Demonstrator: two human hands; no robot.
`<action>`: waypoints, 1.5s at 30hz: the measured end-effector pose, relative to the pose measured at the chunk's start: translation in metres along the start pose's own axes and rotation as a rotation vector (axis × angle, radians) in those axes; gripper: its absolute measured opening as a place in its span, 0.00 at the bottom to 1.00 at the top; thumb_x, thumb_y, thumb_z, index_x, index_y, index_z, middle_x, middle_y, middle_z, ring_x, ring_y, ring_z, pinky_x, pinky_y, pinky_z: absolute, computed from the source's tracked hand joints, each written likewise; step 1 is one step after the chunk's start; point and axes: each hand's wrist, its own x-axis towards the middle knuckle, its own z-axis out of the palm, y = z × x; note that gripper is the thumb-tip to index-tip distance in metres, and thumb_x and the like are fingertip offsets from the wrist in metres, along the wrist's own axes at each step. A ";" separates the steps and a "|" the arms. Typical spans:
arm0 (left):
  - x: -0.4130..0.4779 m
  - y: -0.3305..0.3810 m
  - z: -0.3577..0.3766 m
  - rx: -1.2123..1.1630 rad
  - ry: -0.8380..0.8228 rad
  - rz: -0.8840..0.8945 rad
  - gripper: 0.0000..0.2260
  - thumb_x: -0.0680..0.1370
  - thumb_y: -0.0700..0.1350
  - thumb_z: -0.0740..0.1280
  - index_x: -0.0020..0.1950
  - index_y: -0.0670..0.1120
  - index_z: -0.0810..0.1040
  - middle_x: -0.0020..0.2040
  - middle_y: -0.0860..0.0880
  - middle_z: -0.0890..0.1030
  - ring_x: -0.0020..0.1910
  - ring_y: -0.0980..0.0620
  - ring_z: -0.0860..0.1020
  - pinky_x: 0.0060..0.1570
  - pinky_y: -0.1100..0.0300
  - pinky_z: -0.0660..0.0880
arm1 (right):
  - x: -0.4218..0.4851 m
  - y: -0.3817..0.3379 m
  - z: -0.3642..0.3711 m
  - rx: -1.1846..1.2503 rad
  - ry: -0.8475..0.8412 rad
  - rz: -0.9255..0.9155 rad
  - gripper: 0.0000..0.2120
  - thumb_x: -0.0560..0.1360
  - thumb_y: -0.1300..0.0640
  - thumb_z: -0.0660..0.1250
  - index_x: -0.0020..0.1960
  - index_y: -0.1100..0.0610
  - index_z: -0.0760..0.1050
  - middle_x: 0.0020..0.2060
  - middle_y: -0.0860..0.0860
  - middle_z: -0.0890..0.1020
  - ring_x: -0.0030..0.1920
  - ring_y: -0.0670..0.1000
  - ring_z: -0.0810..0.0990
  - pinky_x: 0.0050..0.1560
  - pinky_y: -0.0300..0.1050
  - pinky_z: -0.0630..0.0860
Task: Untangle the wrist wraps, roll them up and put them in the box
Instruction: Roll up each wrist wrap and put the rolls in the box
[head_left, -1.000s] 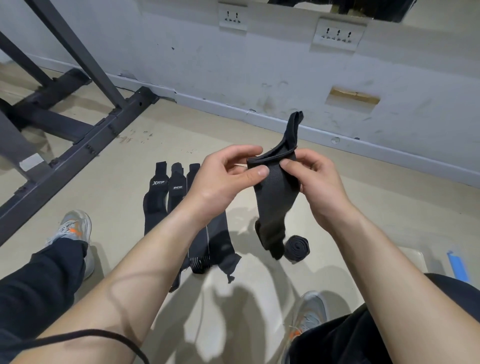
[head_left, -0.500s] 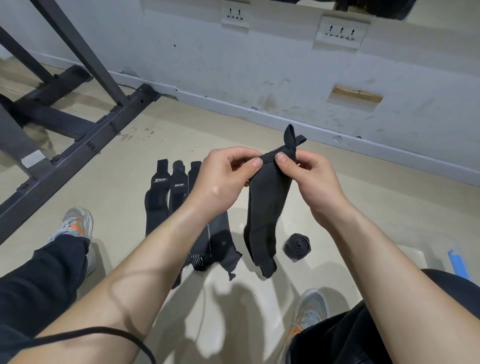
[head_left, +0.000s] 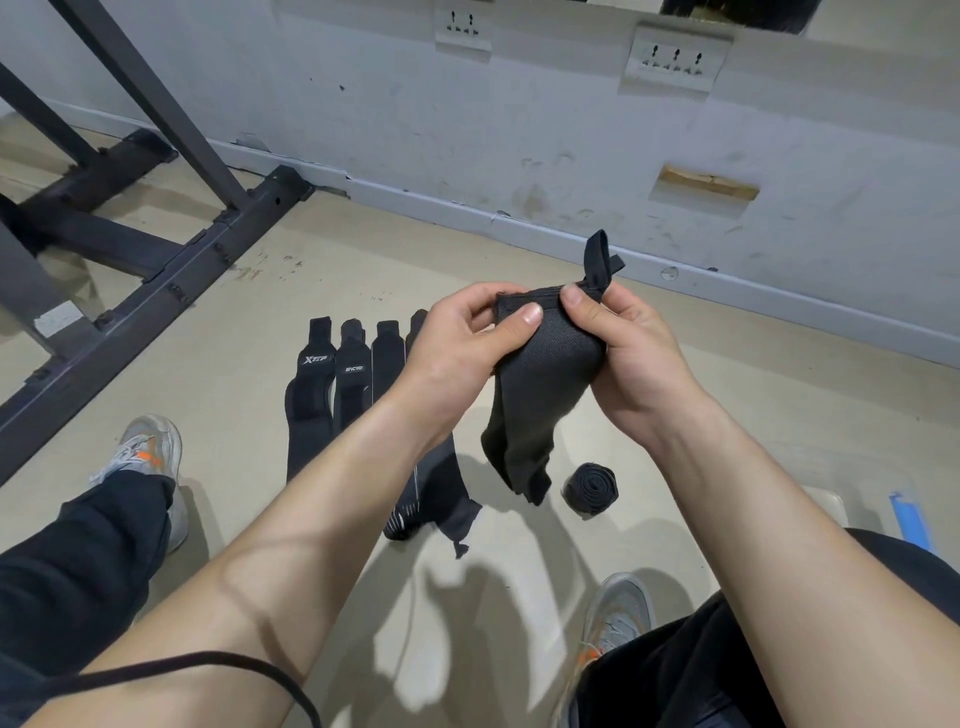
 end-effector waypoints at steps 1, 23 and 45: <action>-0.001 -0.002 0.002 -0.036 -0.015 -0.013 0.11 0.76 0.42 0.72 0.58 0.43 0.79 0.52 0.43 0.85 0.51 0.47 0.84 0.55 0.54 0.80 | 0.000 -0.001 0.001 0.015 0.006 0.007 0.11 0.71 0.57 0.72 0.51 0.61 0.79 0.45 0.57 0.84 0.45 0.53 0.83 0.50 0.45 0.81; 0.002 0.009 -0.010 0.165 0.047 0.116 0.07 0.78 0.37 0.73 0.49 0.48 0.82 0.47 0.45 0.85 0.47 0.51 0.83 0.51 0.58 0.80 | 0.001 -0.011 -0.009 -0.457 0.193 -0.109 0.36 0.65 0.41 0.76 0.70 0.38 0.67 0.65 0.47 0.74 0.62 0.46 0.77 0.59 0.43 0.74; 0.000 0.018 -0.021 0.051 -0.153 0.037 0.08 0.77 0.36 0.72 0.50 0.49 0.80 0.41 0.46 0.84 0.38 0.48 0.82 0.41 0.58 0.79 | -0.005 -0.025 -0.010 -0.252 -0.253 0.057 0.05 0.75 0.60 0.70 0.46 0.52 0.74 0.37 0.48 0.80 0.35 0.47 0.79 0.35 0.42 0.78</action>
